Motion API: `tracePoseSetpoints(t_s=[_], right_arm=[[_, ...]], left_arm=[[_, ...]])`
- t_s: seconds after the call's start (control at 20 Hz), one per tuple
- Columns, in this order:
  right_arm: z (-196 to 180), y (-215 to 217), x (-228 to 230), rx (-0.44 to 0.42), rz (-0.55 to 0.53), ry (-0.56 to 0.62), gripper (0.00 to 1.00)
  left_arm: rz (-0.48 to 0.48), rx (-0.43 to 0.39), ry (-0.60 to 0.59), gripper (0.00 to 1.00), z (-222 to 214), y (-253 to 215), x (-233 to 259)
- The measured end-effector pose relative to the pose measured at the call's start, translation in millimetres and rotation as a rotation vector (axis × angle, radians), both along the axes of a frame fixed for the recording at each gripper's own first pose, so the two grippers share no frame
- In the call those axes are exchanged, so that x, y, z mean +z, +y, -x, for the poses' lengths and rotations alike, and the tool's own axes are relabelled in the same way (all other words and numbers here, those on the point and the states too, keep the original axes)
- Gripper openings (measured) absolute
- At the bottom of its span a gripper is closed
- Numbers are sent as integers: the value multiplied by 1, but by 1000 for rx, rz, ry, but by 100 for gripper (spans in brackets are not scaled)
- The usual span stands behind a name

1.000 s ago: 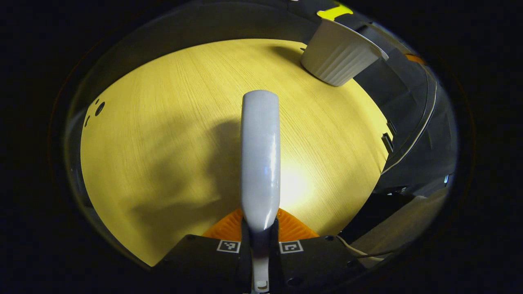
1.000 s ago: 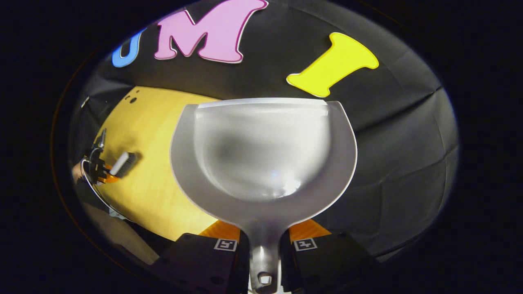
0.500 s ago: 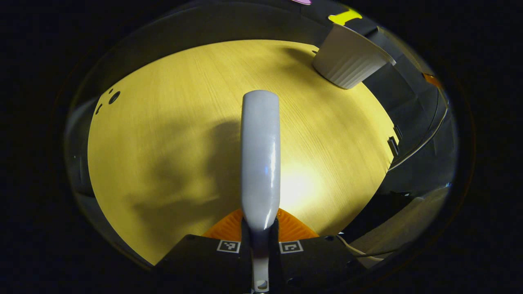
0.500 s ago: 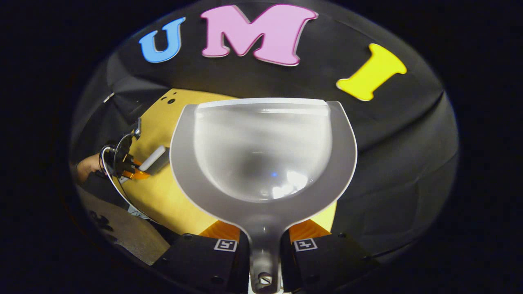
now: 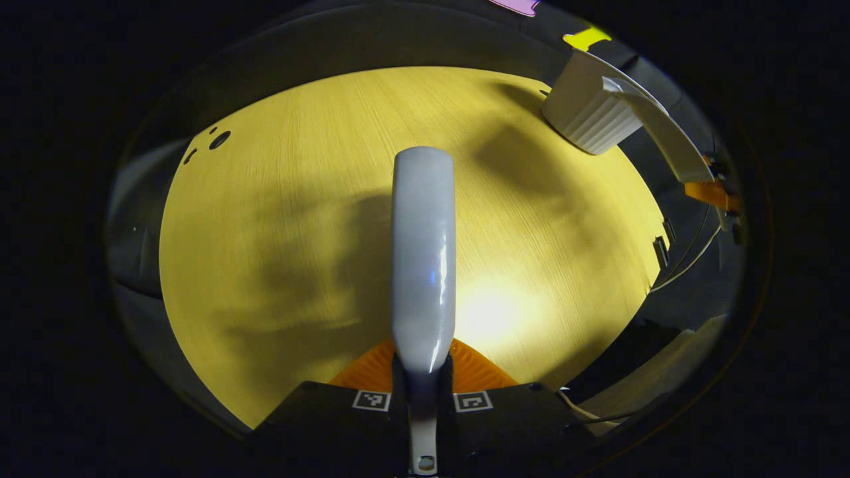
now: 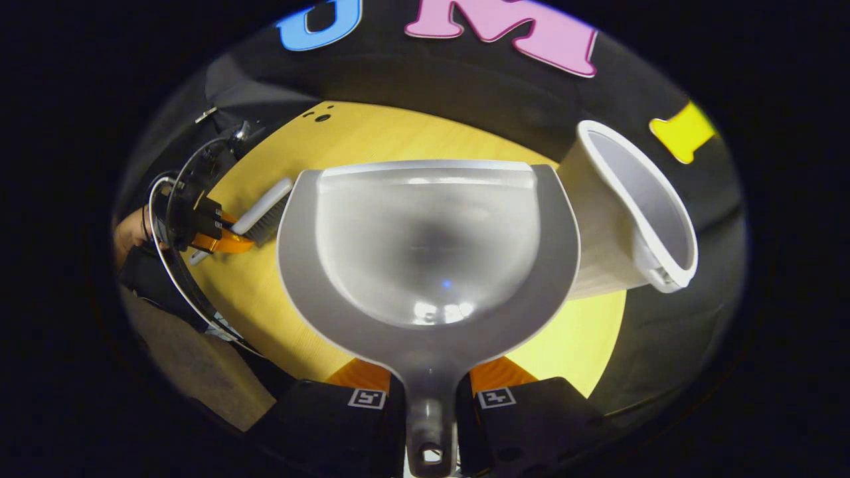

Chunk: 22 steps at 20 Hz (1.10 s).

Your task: Pick up the small broom and dustpan from the desktop, sweep the trash into the dustpan with the broom, and then empty the trash into the garbage bin.

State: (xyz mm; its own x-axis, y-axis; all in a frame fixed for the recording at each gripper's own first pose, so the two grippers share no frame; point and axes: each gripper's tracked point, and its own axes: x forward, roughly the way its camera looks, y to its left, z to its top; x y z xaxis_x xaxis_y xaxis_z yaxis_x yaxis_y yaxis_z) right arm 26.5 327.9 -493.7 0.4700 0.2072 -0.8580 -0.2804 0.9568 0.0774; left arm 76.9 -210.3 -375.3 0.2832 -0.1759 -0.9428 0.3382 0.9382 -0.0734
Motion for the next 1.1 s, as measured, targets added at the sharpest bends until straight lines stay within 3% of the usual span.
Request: tracePoseSetpoints(t_s=[0.25,0.45,1.05,1.1], right_arm=[[-2,30,-53,30,7,73,35],[-4,33,-85,12,9,116,35],[0,45,-115,33,12,203,35],[2,46,-116,32,4,212,35]], left_arm=[[-34,10,4,24,0,-1,-5],[-65,14,16,20,1,-4,-11],[-112,36,45,20,7,-2,-25],[-114,30,49,17,7,-1,-25]])
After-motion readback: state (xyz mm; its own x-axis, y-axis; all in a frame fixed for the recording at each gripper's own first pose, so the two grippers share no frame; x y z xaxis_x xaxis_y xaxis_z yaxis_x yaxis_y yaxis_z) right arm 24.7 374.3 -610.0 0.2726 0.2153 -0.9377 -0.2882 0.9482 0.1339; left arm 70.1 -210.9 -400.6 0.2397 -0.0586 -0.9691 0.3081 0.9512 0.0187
